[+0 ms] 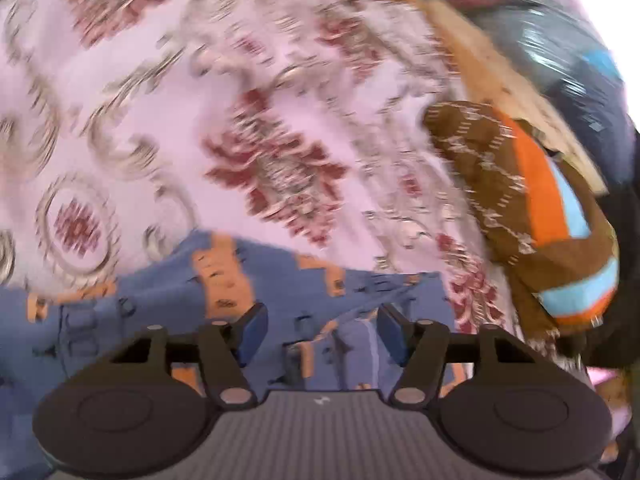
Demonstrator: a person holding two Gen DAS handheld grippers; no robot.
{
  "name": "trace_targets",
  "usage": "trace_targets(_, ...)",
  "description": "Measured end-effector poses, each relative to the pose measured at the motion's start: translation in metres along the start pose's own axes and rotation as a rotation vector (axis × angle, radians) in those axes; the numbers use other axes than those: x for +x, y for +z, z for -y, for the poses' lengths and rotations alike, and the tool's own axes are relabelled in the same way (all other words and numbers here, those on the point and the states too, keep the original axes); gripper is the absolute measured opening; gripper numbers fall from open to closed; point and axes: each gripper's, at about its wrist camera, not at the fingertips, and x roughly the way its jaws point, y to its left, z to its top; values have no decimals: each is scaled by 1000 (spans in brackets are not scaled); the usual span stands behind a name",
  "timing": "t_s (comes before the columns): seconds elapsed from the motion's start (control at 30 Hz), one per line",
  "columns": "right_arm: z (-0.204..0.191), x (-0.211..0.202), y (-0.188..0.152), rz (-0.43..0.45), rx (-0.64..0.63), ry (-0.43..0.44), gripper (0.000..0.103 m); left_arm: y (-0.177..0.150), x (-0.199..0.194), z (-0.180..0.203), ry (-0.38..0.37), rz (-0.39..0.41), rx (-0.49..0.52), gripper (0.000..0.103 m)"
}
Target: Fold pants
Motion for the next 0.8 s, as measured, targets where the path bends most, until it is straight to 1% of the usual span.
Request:
trace_targets(0.07,1,5,1,-12,5,6,54,-2,5,9,-21,-29,52,67)
trace_targets(0.13,-1,9,2,-21,3,24,54,-6,17,16,-18,-74,97,65)
trace_targets(0.2,-5,11,2,-29,7,46,54,-9,30,20,-5,-118,119,65)
trace_targets(0.27,-9,14,2,-39,-4,51,55,-11,39,22,28,-141,136,65)
trace_targets(0.33,-10,15,2,-40,-8,55,55,-12,43,21,44,-148,137,65)
trace_targets(0.43,-9,16,1,-43,-4,58,58,-12,40,18,28,-139,108,65)
trace_targets(0.57,-10,16,-1,-47,-7,59,63,-13,35,22,37,-123,133,65)
trace_targets(0.63,-11,17,-1,-47,-8,56,63,-12,36,20,29,-124,124,67)
trace_targets(0.73,-12,19,-2,-48,-17,42,62,-11,41,18,55,-121,117,65)
trace_targets(0.8,-13,18,-2,-42,-21,36,56,-10,43,22,74,-100,152,64)
